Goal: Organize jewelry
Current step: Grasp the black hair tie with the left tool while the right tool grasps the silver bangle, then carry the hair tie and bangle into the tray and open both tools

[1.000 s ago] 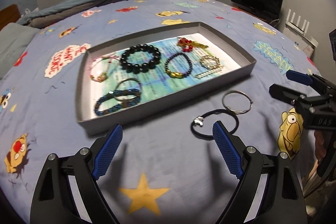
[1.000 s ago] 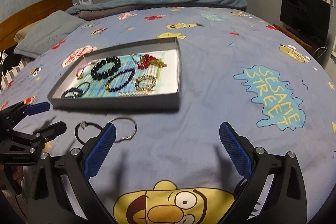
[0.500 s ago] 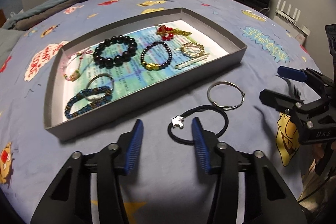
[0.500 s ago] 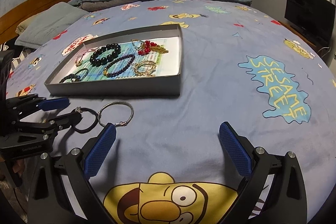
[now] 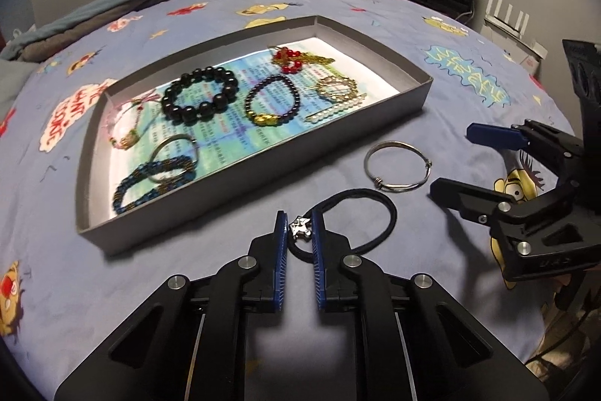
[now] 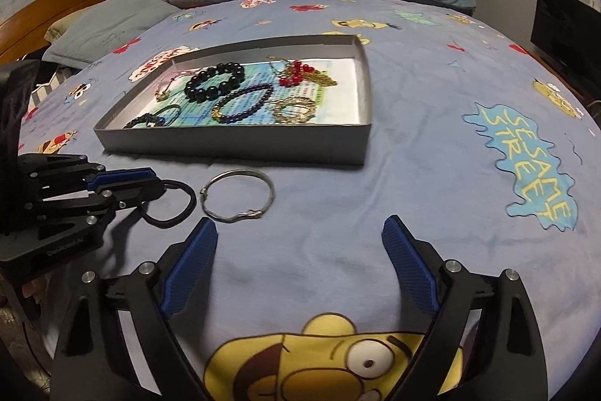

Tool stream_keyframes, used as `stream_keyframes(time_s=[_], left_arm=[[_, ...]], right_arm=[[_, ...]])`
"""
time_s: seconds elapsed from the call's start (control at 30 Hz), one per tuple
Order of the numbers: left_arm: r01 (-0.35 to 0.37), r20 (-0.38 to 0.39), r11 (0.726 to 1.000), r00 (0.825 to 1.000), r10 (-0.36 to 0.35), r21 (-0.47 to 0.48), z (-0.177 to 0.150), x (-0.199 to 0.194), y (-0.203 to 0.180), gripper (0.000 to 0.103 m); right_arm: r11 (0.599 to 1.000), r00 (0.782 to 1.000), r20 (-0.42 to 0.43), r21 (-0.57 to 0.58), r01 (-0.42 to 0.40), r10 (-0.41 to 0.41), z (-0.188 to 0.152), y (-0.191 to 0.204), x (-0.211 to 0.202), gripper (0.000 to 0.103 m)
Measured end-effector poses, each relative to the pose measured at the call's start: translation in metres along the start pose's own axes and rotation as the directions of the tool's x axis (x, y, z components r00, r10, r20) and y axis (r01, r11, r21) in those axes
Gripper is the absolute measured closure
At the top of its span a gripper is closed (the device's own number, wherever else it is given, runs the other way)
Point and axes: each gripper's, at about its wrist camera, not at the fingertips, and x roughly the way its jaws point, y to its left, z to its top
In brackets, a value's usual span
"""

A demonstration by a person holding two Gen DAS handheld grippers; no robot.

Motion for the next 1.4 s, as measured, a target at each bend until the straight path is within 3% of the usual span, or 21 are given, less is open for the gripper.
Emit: stream_keyframes(time_s=[0.13,0.4,0.57,0.87,1.1,1.4], left_arm=[[-0.011,0.001,0.999,1.0,0.011,-0.033,-0.005,-0.008,0.014,0.089],[-0.016,0.005,0.998,1.0,0.016,-0.065,-0.012,-0.015,0.029,0.089],[-0.005,0.024,0.999,1.0,0.006,-0.054,-0.013,-0.021,0.031,0.089],[0.021,0.113,1.0,0.993,-0.02,-0.014,0.001,-0.052,0.029,0.089],[0.017,0.186,1.0,0.982,-0.014,-0.013,0.027,-0.073,0.037,0.089],[0.028,0.077,0.994,0.997,-0.02,-0.107,0.056,-0.021,0.063,0.089]], right_arm=[[0.999,0.999,0.012,-0.034,-0.035,0.036,0.002,0.011,0.004,0.021],[0.994,0.999,0.018,-0.101,-0.03,0.032,0.008,0.032,0.018,0.032],[0.992,0.999,0.012,-0.118,-0.032,0.034,0.01,0.037,0.024,0.052],[0.994,0.998,0.049,-0.104,-0.042,0.047,0.011,0.03,0.007,0.052],[0.996,0.992,0.115,-0.088,-0.033,0.043,0.03,0.017,-0.016,0.052],[0.997,0.991,0.134,-0.073,0.009,0.001,0.076,0.003,0.003,0.052]])
